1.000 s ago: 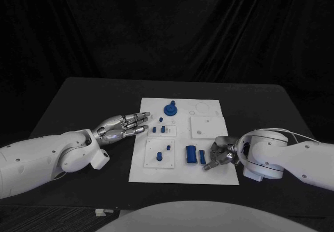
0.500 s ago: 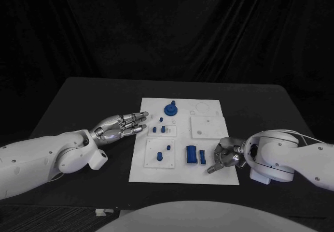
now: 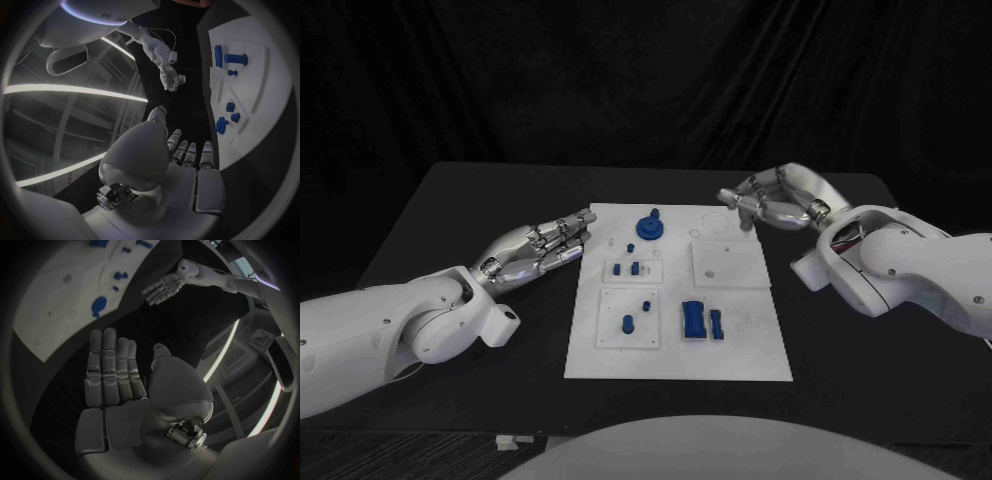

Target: Assemble the parts on the task board

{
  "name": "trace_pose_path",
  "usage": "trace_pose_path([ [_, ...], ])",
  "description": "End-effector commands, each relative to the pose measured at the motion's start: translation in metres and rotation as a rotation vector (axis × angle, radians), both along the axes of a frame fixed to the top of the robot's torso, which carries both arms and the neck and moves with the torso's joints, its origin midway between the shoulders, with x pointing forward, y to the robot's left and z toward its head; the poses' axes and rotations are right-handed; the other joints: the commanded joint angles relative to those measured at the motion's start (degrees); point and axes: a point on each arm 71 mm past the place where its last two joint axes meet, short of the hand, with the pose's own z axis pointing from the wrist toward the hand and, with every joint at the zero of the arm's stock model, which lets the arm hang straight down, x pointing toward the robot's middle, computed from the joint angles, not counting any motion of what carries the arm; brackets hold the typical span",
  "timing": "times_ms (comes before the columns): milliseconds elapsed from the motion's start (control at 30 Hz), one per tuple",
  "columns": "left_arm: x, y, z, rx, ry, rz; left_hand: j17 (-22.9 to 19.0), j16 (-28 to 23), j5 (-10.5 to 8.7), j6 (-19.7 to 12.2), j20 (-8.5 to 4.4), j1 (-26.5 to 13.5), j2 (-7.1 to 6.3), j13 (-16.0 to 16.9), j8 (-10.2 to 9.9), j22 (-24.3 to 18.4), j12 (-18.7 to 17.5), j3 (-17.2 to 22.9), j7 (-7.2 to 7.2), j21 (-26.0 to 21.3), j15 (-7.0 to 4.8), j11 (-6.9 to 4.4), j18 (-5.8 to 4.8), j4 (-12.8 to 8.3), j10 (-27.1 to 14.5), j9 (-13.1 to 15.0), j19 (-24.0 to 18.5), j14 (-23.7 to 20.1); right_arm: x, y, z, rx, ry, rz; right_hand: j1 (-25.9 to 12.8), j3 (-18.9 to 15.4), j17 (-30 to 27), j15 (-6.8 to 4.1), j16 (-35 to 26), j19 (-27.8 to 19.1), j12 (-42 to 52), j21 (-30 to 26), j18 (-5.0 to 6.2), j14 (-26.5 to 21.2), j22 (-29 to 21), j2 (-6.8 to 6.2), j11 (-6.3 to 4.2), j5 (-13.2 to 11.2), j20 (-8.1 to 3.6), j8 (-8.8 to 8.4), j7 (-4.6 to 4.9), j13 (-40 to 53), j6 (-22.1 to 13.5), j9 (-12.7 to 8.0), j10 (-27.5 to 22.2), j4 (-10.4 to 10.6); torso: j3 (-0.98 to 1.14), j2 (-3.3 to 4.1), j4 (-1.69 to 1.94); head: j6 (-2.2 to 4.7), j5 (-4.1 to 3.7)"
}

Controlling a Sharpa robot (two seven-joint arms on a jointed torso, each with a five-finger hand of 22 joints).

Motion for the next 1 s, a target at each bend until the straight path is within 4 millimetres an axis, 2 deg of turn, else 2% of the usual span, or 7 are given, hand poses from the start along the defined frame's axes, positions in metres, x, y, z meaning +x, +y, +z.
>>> trace_pose_path([
  [33, 0.004, -0.002, 0.017, -0.072, -0.237, 0.071, -0.1, -0.2, -2.58, -1.4, -1.61, -1.6, 0.27, -0.3, -0.6, -0.1, -0.4, -1.5, -1.64, -0.3, -1.33, -1.58, 0.54, 0.0, -1.2, -0.2, 0.0, 0.0, -0.001, -0.014, 0.013, 0.146, -0.314, -0.06, -1.5, -2.7, -9.6, 8.49, -15.6, -12.4, -18.3, -13.5, -3.57, -16.2, -10.2, 1.68, 8.81, -3.2, 5.62, -9.64, 2.19, -14.9, -7.3, -9.6, -13.8, 0.3, 0.11, -0.24, -0.26, 0.01, 0.74],
  [133, 0.005, -0.005, 0.019, -0.067, -0.287, 0.088, -0.1, -0.2, -4.71, -2.1, -2.68, -2.4, 0.3, -0.4, -0.7, -0.1, -0.4, -2.5, -3.19, -0.3, -2.54, -3.49, 0.67, 0.0, -1.5, -0.2, 0.0, 0.0, -0.003, -0.016, 0.0, 0.19, -0.277, -0.025, -3.8, -4.8, -15.6, 9.36, -23.9, -40.4, -27.2, -15.9, -5.29, -31.2, -31.4, 2.64, 4.04, -7.8, 9.06, -16.08, 1.97, -23.8, -13.5, -17.2, -28.1, 0.6, 0.29, -0.37, -0.37, 0.01, 0.9],
  [200, 0.005, -0.005, 0.02, -0.063, -0.319, 0.102, -0.1, -0.2, -5.62, -2.3, -3.29, -2.8, 0.37, -0.4, -0.7, -0.1, -0.5, -2.9, -3.88, -0.3, -3.13, -4.24, 0.69, 0.0, -1.6, -0.3, 0.0, 0.0, -0.005, -0.017, -0.01, 0.223, -0.249, 0.009, -6.6, -5.5, -20.9, 7.92, -29.7, -54.1, -32.2, -17.4, -5.89, -49.9, -47.8, 2.91, 3.67, -11.2, 10.53, -20.78, -5.69, -31.3, -23.6, -24.0, -41.3, 0.7, 0.4, -0.4, -0.53, 0.01, 1.01],
  [333, 0.006, -0.006, 0.021, -0.059, -0.352, 0.117, -0.1, -0.2, -6.58, -2.7, -4.63, -3.3, 0.46, -0.4, -0.8, -0.1, -0.5, -3.6, -5.44, -0.3, -3.98, -5.87, 0.28, -0.1, -1.7, -0.3, 0.0, 0.0, -0.01, -0.017, -0.023, 0.262, -0.223, 0.05, -7.8, -3.3, -23.6, 4.84, -30.4, -57.8, -31.5, -18.1, -4.47, -58.9, -55.4, 1.46, -0.7, -13.5, 9.92, -23.07, -10.25, -37.4, -29.1, -32.2, -49.8, 0.6, 0.25, -0.36, -0.33, 0.01, 0.32],
  [467, 0.01, -0.006, 0.001, 0.073, -0.112, 0.119, -0.1, -0.2, -12.66, -7.4, -6.12, -27.9, -2.68, -0.5, -2.5, -0.1, -0.6, 1.0, -2.68, -0.3, 0.05, -0.68, -2.79, -5.1, -2.1, -2.1, 0.0, 0.0, -0.009, -0.019, -0.029, 0.197, -0.179, 0.007, -28.7, 1.6, -25.1, -1.54, -32.2, -58.4, -37.6, -18.5, -9.27, -63.1, -58.5, -2.59, -3.41, -16.5, 3.7, -26.4, -6.06, -41.6, -37.2, -37.2, -56.2, -5.9, 0.28, -0.35, -0.38, 0.03, 0.35],
  [633, 0.014, -0.011, 0.004, 0.063, -0.116, 0.158, -0.1, -0.2, -15.25, -9.3, -6.12, -38.3, -3.9, -0.5, -2.5, -0.1, -0.6, 2.9, -2.68, -0.3, 0.05, -0.68, -3.48, -7.0, -2.1, -2.1, 0.0, 0.0, -0.005, -0.015, -0.029, 0.229, -0.163, -0.014, -52.1, 9.2, -25.1, -1.54, -32.2, -58.4, -37.6, -18.5, -9.27, -63.1, -58.5, -2.59, -3.41, -21.4, -6.01, -26.4, -6.06, -47.4, -45.6, -44.2, -56.2, -16.1, 0.46, -0.68, -0.53, 1.19, 0.35],
  [1000, 0.036, -0.042, 0.02, 0.006, -0.095, 0.406, -0.1, -0.2, -19.27, -12.3, -6.12, -54.4, -9.8, -0.5, -2.5, -0.1, -0.6, 5.8, -2.68, -0.3, 0.05, -0.68, -5.02, -10.3, -2.1, -2.1, 0.0, 0.0, 0.017, 0.008, -0.037, 0.431, -0.047, -0.152, -65.3, 9.2, -25.1, -1.54, -32.2, -58.4, -37.6, -18.5, -9.27, -63.1, -58.5, -2.59, -3.41, -21.4, -6.01, -26.4, -6.06, -47.4, -50.4, -44.2, -56.2, -16.1, 1.59, -2.76, -1.48, 8.52, 0.36],
])
